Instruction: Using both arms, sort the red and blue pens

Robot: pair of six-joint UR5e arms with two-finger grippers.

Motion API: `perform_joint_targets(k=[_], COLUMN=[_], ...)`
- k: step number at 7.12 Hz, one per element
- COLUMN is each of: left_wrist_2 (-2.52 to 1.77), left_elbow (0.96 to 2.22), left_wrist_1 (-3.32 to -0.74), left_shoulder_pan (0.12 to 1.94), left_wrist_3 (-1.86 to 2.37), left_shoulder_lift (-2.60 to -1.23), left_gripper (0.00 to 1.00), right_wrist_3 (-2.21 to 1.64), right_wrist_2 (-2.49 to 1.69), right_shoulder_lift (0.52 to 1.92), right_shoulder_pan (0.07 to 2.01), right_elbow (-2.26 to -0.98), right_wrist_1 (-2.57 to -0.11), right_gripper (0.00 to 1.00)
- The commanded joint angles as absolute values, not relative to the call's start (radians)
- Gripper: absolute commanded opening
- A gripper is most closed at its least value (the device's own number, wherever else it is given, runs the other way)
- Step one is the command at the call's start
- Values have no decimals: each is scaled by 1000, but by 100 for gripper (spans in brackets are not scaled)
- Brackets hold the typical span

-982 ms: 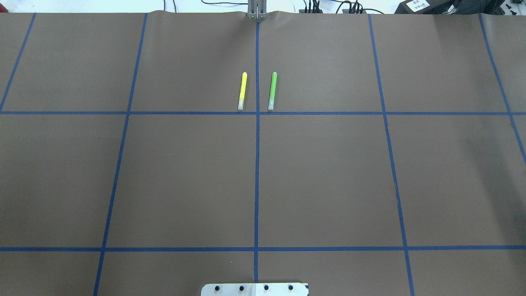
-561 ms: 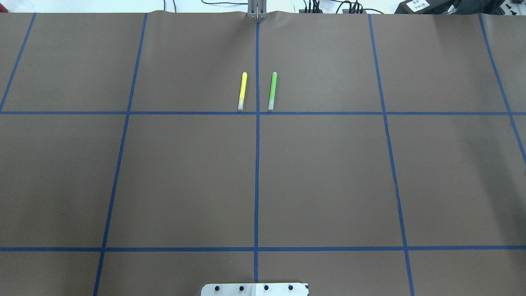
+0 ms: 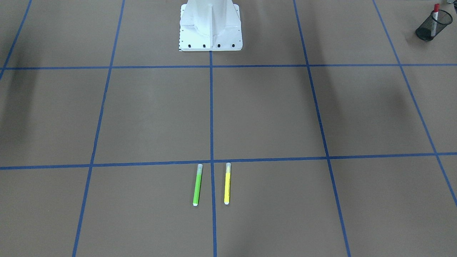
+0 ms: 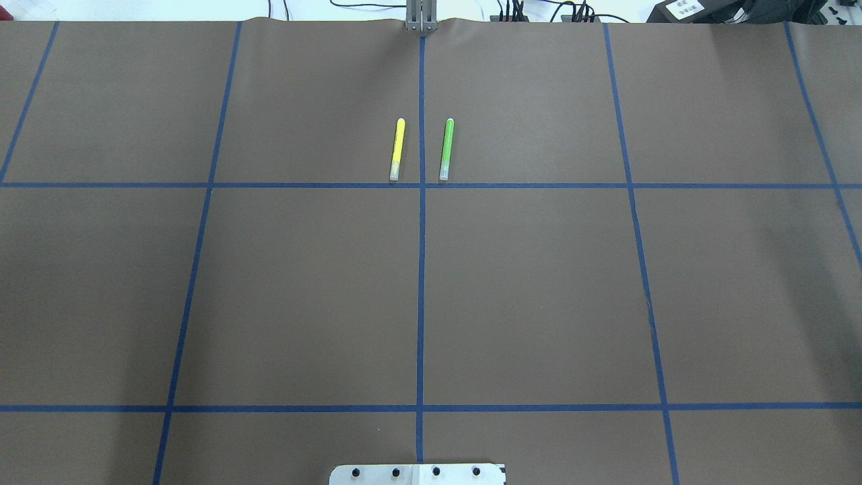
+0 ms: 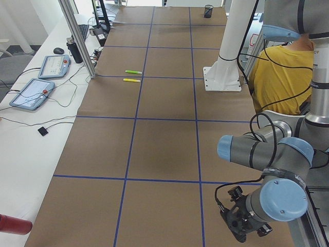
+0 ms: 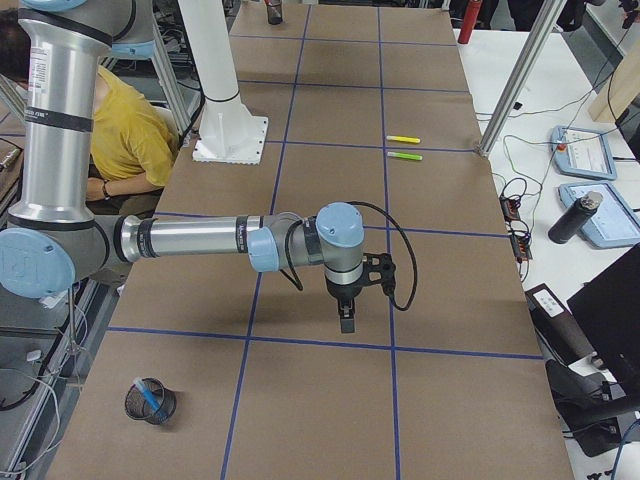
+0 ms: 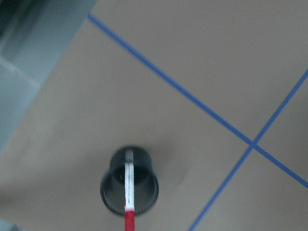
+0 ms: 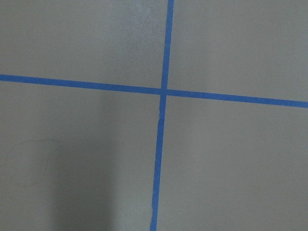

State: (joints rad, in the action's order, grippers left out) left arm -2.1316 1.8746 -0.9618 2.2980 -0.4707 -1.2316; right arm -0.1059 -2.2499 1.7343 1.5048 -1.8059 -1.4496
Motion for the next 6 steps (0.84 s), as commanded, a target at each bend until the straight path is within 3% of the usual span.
perform_joint_targets(k=[1,6], left_wrist_2=[-2214,-2384], left_elbow=[1881,1872], left_wrist_1=[-1197,-1482], left_shoulder_pan=[2133,1757], left_wrist_3=[-471,-415], left_shoulder_lift=[-1233,-1284], left_gripper=[100,100], right_wrist_3=[-106,-107], right_wrist_2=[-2250,-2255], right_shoulder_lift=[1736,1746], right_shoulder_pan=[1505,1505], right_elbow=[-1804,-1798], right_wrist_1=[-1450,-1451], right_gripper=[100,100])
